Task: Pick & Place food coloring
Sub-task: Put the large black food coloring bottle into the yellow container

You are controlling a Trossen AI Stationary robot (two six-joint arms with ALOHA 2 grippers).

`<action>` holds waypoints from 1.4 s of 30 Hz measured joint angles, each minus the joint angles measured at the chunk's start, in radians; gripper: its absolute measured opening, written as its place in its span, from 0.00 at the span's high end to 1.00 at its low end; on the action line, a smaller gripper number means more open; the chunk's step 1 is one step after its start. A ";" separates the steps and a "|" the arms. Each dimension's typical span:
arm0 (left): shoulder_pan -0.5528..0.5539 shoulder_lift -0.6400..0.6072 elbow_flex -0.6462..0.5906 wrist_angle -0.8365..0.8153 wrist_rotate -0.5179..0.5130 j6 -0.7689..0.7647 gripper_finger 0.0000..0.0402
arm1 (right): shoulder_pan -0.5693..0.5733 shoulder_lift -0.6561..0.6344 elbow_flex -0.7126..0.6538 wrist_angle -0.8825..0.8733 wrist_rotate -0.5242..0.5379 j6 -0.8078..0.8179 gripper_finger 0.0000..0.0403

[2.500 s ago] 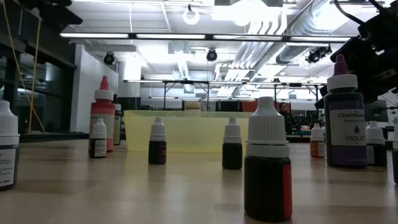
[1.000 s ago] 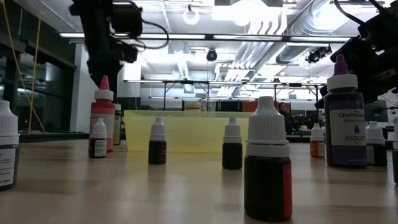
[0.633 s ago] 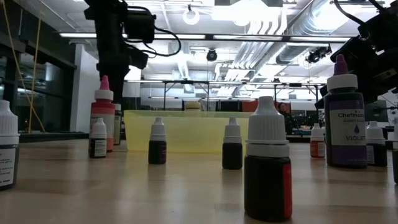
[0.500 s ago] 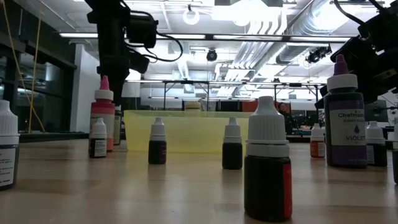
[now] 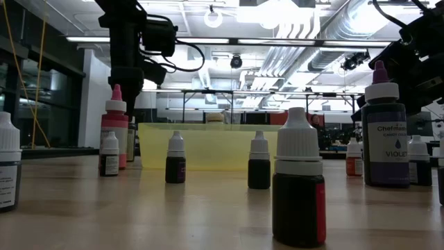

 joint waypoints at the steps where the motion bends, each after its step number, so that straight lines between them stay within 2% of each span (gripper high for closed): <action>1: 0.000 0.000 0.000 -0.002 0.003 0.000 0.33 | 0.000 0.000 0.000 0.000 0.000 0.000 1.00; 9: 0.000 0.000 0.000 -0.004 0.029 0.000 0.44 | 0.000 0.000 0.000 0.000 0.000 0.000 1.00; 42: 0.000 0.000 -0.001 -0.014 0.027 0.026 0.70 | 0.000 0.000 0.000 0.000 0.000 0.000 1.00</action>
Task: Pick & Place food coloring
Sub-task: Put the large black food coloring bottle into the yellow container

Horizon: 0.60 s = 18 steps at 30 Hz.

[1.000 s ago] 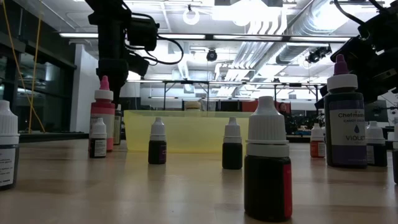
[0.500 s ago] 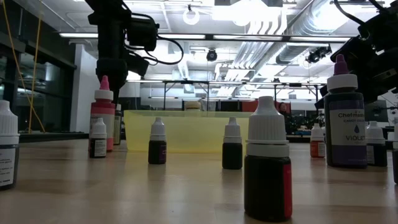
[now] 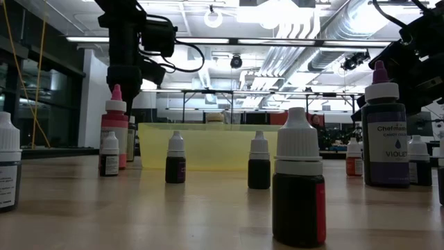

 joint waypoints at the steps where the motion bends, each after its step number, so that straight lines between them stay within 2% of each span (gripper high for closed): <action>1: 0.000 0.000 0.000 0.000 0.000 0.000 0.70 | 0.000 0.000 0.000 0.000 0.000 0.000 1.00; 10: 0.000 -0.001 0.001 -0.013 -0.025 0.053 0.72 | 0.000 0.000 0.000 0.000 0.000 0.000 1.00; 18: 0.000 -0.028 0.107 -0.148 -0.027 0.103 0.72 | 0.000 0.000 0.000 0.000 0.000 0.000 1.00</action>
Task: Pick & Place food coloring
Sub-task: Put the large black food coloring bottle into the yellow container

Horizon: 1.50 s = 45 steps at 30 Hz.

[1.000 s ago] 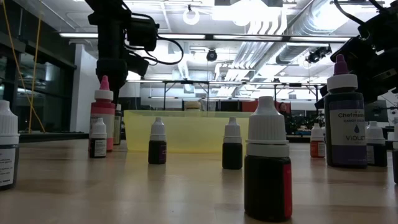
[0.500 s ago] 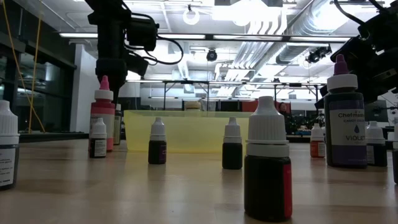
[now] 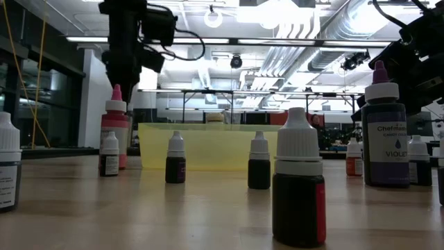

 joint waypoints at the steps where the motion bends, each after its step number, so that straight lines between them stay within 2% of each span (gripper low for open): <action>1: 0.000 -0.010 0.014 -0.016 0.003 0.010 0.72 | 0.000 0.000 0.000 0.000 0.000 0.000 1.00; 8: 0.000 -0.144 0.056 -0.082 0.047 0.090 0.72 | 0.000 0.000 0.000 0.000 0.000 0.000 1.00; 16: -0.001 -0.315 0.056 -0.147 0.204 0.247 0.72 | 0.000 0.000 0.000 0.000 0.000 0.000 1.00; 23: -0.001 -0.422 0.056 -0.194 0.342 0.453 0.72 | 0.000 0.000 0.000 0.000 0.000 0.000 1.00; 27: -0.001 -0.461 0.056 -0.189 0.429 0.584 0.72 | 0.000 0.000 0.000 0.000 0.000 0.000 1.00; 35: -0.001 -0.533 0.056 -0.189 0.692 0.927 0.72 | 0.000 0.000 0.000 0.000 0.000 0.000 1.00; 39: -0.001 -0.559 0.056 -0.188 0.812 1.050 0.72 | 0.000 0.000 0.000 0.000 0.000 0.000 1.00; 45: -0.002 -0.568 0.056 -0.174 0.862 1.095 0.72 | 0.000 0.000 0.000 0.000 0.000 0.000 1.00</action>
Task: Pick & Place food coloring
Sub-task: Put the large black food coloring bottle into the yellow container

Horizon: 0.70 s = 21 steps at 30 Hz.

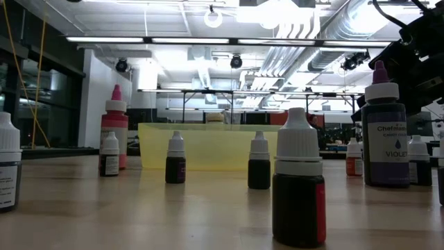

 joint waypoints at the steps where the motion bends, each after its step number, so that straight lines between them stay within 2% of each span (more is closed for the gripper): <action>1: 0.000 0.003 -0.001 0.009 0.000 0.000 0.72 | 0.000 0.000 0.000 0.000 0.000 0.000 1.00; 4: 0.000 0.021 -0.002 0.075 -0.001 -0.004 0.72 | 0.000 0.000 0.000 0.000 0.000 0.000 1.00; 9: -0.015 0.112 -0.002 0.218 -0.065 -0.141 0.72 | 0.000 0.000 0.000 0.000 0.000 0.000 1.00; 17: -0.127 0.329 0.002 0.480 -0.258 -0.362 0.72 | 0.000 0.000 0.000 0.000 0.000 0.000 1.00; 21: -0.179 0.470 0.081 0.542 -0.391 -0.518 0.72 | 0.000 0.000 0.000 0.000 0.000 0.000 1.00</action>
